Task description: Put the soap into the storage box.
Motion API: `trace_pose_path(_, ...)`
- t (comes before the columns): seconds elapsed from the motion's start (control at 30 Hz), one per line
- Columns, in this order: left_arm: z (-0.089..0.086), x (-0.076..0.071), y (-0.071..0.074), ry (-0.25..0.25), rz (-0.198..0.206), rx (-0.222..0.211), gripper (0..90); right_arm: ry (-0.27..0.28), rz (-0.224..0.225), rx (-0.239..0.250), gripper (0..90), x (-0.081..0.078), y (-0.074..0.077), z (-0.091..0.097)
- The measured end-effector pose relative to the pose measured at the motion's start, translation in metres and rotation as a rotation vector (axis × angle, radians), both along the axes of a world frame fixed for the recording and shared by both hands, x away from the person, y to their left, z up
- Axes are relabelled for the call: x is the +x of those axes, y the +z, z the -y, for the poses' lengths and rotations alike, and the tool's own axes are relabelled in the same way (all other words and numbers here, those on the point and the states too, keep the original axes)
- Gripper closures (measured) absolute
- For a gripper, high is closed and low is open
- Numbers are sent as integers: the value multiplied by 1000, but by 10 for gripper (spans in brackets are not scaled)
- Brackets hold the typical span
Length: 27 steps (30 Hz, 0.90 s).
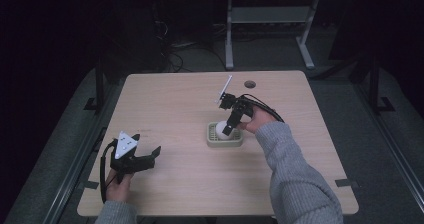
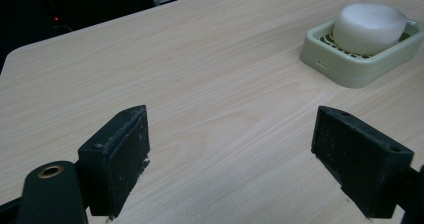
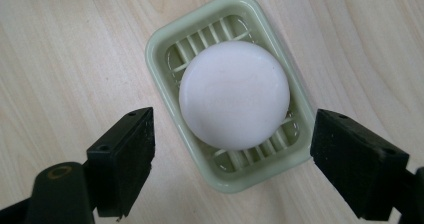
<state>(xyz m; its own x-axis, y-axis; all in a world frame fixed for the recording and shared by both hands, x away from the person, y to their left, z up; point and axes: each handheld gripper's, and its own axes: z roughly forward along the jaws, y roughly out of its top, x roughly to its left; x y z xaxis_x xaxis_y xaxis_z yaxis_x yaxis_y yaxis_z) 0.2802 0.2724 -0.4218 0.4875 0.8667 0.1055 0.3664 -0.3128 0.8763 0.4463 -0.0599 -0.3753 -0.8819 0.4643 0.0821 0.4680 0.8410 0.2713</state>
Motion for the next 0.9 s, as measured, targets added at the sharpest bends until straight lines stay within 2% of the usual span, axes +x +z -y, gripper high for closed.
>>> trace_pose_path(0.37,0,0,0,2,3,-9,152,-23,10,20,172,-8,7,15)
trace_pose_path(0.9,1,-1,0,-2,3,0,152,-57,21,44,171,-21,15,40)
